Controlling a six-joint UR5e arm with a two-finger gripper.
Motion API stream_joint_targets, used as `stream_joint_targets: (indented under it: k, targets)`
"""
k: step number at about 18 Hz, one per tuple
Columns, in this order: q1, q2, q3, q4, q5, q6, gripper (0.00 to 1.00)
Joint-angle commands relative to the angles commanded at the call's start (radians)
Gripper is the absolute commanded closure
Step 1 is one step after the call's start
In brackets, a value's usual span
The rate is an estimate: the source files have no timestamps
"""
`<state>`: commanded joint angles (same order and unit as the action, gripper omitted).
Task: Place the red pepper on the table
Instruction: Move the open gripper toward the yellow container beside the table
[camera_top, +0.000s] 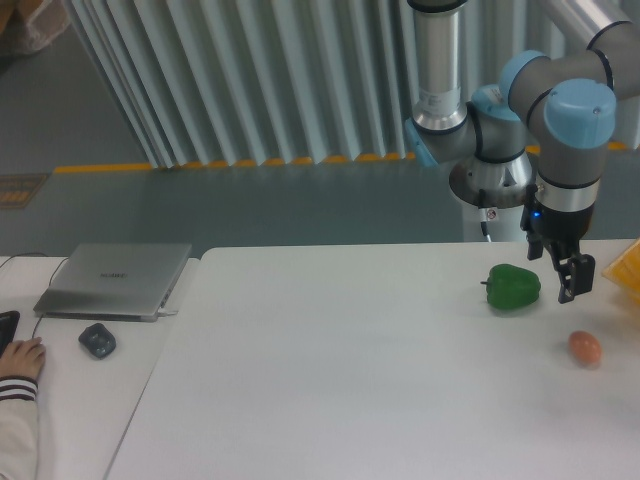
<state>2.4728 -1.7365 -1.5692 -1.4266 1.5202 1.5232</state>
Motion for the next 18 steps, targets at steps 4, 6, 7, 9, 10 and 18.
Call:
stream_joint_targets:
  k: [4, 6, 7, 9, 10, 18]
  targets:
    - [-0.002, 0.003, 0.000, 0.002, 0.009, 0.000, 0.00]
    - [-0.002, 0.002, 0.002, 0.009, 0.043, -0.011, 0.00]
    - [0.002, 0.003, -0.003, 0.014, 0.046, -0.011, 0.00]
    - [0.006, 0.005, -0.015, 0.017, 0.046, -0.005, 0.00]
    - [0.008, 0.006, -0.015, 0.020, 0.046, -0.005, 0.00]
    - [0.011, 0.023, -0.058, 0.086, 0.057, -0.023, 0.00]
